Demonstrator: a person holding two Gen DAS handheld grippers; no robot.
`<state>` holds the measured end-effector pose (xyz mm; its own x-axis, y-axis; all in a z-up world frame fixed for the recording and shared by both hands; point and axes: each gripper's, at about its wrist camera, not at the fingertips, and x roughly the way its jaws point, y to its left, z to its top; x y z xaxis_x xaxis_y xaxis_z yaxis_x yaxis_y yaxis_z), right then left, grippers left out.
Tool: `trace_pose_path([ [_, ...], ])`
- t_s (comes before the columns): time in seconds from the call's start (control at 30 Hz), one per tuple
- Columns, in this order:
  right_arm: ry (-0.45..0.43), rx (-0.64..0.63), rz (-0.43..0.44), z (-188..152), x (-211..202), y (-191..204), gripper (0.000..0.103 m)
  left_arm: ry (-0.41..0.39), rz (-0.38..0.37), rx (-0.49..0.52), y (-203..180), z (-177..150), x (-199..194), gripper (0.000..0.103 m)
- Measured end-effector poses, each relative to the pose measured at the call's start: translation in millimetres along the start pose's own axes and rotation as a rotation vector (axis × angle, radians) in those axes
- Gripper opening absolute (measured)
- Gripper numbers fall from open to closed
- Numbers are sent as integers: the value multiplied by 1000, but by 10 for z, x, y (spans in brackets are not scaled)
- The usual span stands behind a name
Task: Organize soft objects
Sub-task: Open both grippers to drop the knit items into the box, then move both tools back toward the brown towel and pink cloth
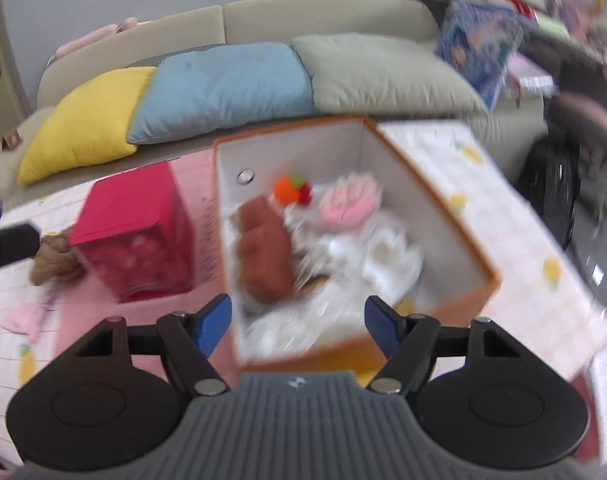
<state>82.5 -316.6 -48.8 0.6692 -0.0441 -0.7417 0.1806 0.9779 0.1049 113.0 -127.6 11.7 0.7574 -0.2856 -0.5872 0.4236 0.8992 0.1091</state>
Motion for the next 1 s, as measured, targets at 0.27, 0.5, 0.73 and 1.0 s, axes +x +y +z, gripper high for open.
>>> trace_pose_path([
  [0.27, 50, 29, 21, -462, -194, 296, 73, 69, 74, -171, 399, -623, -408, 74],
  [0.5, 109, -80, 62, -744, -219, 711, 75, 146, 110, -329, 793, -955, -496, 74],
  [0.73, 125, -237, 61, -891, -172, 1072, 77, 177, 108, -420, 978, -1192, -495, 74],
  [1.0, 167, -286, 73, -934, 11, 1258, 77, 200, 87, -500, 1147, -1356, -382, 73],
])
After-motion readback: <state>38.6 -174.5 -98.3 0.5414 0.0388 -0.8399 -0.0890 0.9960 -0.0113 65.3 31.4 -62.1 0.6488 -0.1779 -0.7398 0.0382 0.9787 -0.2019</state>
